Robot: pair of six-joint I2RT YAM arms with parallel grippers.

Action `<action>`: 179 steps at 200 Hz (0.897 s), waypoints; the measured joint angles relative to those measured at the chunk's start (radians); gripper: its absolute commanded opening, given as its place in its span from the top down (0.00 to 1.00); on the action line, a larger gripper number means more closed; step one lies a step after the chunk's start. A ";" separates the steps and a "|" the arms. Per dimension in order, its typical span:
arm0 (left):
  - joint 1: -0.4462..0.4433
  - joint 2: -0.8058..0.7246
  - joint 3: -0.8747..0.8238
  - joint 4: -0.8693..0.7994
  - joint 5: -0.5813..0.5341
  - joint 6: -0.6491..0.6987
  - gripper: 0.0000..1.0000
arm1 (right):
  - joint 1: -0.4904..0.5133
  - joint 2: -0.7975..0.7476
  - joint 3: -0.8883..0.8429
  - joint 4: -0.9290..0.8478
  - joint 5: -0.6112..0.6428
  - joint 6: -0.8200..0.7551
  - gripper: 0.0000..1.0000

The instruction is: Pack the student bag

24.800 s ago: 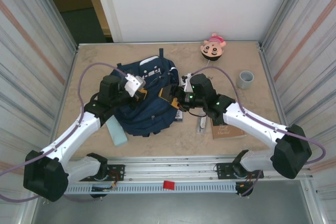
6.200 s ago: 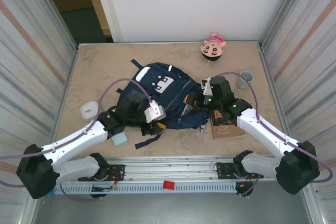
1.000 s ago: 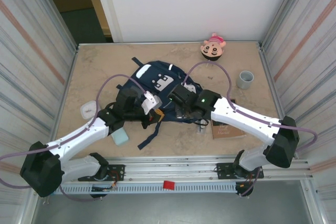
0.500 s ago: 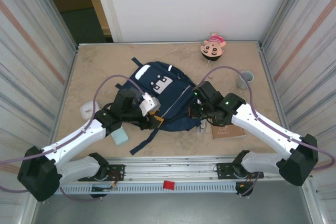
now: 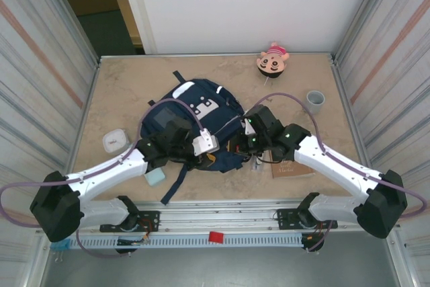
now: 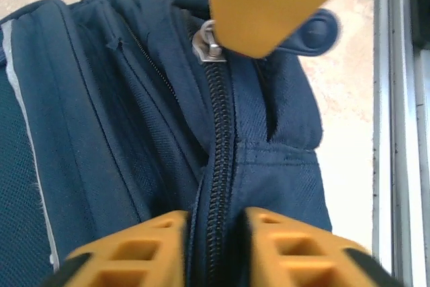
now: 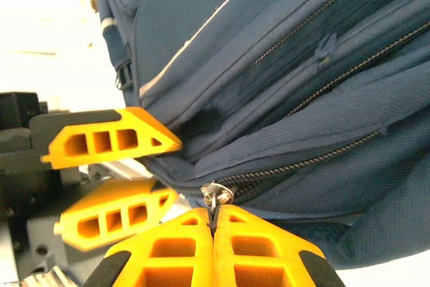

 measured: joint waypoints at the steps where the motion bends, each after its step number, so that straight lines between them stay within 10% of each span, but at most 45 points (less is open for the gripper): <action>1: 0.001 0.000 0.000 0.000 0.000 0.002 1.00 | 0.000 0.000 0.000 0.001 -0.001 0.000 0.73; 25: 0.034 -0.043 -0.042 0.004 0.057 0.113 1.00 | -0.024 -0.015 0.002 0.025 -0.043 -0.025 0.44; 77: 0.214 -0.154 -0.067 -0.117 0.280 0.482 1.00 | -0.086 -0.196 -0.045 0.096 0.033 -0.445 0.21; 147: 0.267 -0.219 -0.067 -0.219 0.416 0.704 1.00 | -0.071 0.095 -0.037 0.163 -0.111 -1.230 0.25; 179: 0.300 -0.240 -0.069 -0.241 0.422 0.719 1.00 | -0.074 0.199 0.018 0.154 -0.226 -1.392 0.50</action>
